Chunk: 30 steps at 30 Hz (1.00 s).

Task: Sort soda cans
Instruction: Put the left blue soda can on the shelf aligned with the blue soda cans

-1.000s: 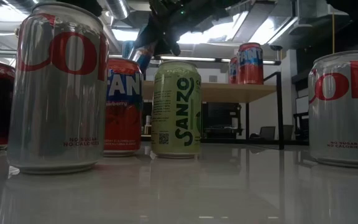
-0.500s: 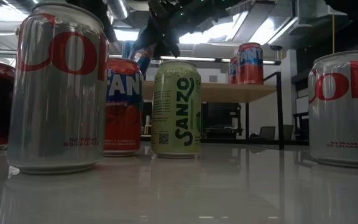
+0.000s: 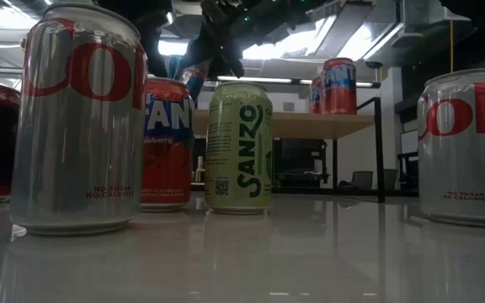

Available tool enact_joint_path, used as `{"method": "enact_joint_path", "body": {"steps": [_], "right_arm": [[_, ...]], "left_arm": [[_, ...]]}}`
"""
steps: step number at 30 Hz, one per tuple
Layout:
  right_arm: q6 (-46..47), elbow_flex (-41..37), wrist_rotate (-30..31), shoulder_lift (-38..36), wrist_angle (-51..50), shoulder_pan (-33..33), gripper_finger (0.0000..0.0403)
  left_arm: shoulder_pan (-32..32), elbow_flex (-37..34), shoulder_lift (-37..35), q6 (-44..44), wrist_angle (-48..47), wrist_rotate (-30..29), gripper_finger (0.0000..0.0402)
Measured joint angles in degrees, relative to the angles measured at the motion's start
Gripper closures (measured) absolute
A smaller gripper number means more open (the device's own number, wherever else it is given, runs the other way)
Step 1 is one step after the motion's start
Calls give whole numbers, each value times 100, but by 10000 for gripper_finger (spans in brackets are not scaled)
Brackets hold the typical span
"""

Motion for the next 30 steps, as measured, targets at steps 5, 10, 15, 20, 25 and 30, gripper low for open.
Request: {"method": "enact_joint_path", "body": {"steps": [5,10,15,20,25,30], "right_arm": [[2,-7,-6,4,51,0,177],[0,-17,-2,13,136,0,172],[6,-17,-6,17,145,-2,138],[13,-17,-9,20,151,0,103],[15,-17,-10,20,156,-2,96],[20,-17,-9,20,155,-2,99]], "left_arm": [[30,1,154,1,145,194,326],[30,2,258,1,184,193,326],[30,2,267,2,188,223,326],[30,2,269,2,209,253,326],[30,2,269,0,209,251,326],[30,2,269,2,204,244,326]]}}
